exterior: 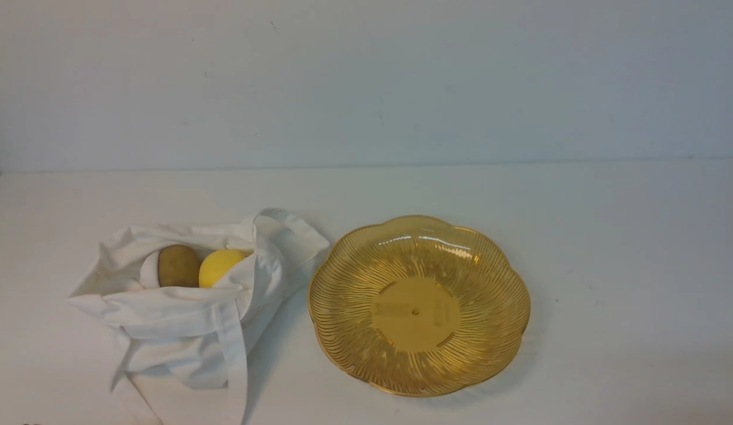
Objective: Take the fruit out of the cloth bag on the white table and place them on a plate.
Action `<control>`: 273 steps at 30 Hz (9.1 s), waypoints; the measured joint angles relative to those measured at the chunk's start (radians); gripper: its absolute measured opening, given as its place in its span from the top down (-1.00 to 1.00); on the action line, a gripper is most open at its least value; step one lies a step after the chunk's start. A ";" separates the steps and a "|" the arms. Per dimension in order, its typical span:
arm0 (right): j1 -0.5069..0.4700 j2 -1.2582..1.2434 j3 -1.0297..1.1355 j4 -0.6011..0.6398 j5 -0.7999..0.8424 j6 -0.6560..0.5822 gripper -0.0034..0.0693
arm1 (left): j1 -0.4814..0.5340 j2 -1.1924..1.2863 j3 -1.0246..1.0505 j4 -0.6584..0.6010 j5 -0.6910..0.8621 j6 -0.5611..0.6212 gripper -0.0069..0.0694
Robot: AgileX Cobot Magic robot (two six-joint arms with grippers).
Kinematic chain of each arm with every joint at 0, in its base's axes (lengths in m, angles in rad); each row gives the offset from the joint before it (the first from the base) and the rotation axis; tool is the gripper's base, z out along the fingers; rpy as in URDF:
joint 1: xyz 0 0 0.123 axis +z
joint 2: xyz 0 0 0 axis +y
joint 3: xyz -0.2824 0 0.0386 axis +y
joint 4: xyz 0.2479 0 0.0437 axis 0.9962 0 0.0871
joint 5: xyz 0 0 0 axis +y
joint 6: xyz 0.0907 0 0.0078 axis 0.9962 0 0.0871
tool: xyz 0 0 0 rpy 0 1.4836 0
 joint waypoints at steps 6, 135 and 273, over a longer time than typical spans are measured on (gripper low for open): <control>0.000 0.000 0.000 0.000 0.000 0.000 0.81 | 0.000 0.000 0.001 -0.039 -0.036 -0.020 0.84; 0.000 0.000 0.000 0.000 0.000 0.000 0.81 | -0.435 1.748 -1.507 -0.247 0.493 0.129 -0.40; 0.000 0.000 0.000 0.000 0.000 0.000 0.81 | -0.006 0.000 0.000 0.004 -0.007 -0.115 0.84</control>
